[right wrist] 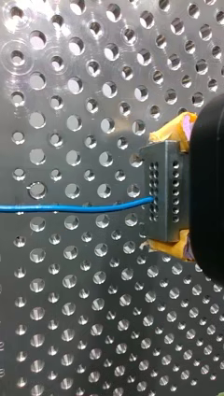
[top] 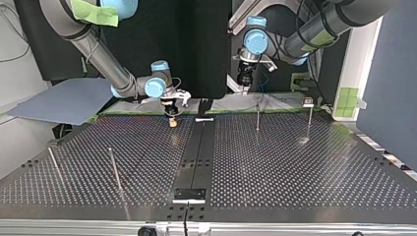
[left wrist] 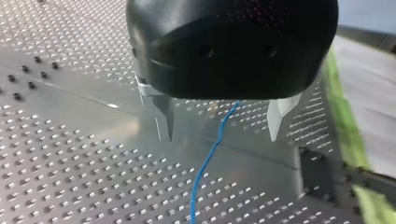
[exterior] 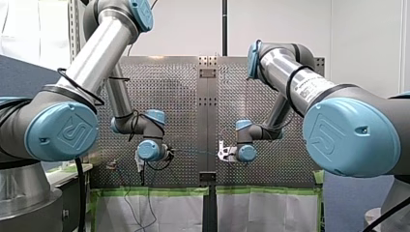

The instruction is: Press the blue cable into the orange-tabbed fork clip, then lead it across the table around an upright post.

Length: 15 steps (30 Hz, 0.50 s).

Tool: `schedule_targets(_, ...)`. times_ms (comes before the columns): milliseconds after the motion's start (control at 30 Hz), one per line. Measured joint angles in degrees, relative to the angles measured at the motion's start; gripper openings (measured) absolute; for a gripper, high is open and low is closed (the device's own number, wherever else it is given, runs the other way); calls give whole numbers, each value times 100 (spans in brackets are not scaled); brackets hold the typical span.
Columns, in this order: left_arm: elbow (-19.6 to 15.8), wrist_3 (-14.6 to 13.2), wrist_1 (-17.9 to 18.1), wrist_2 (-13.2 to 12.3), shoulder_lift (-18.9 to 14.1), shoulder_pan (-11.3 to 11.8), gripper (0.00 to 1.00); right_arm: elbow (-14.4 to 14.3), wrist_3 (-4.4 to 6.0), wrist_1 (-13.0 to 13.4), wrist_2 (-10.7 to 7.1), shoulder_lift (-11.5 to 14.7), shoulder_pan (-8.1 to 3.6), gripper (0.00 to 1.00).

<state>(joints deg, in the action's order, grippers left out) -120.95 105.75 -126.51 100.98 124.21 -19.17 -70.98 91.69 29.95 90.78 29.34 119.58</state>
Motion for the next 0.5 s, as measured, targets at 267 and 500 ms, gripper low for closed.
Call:
schedule_targets(267, 384, 98, -216, 150, 33, 42, 100, 0, 0, -12, -14, -1, 0, 2)
schedule_targets(500, 623, 114, -397, 137, 272, 83, 100, 0, 0, -14, -20, -1, 0, 2)
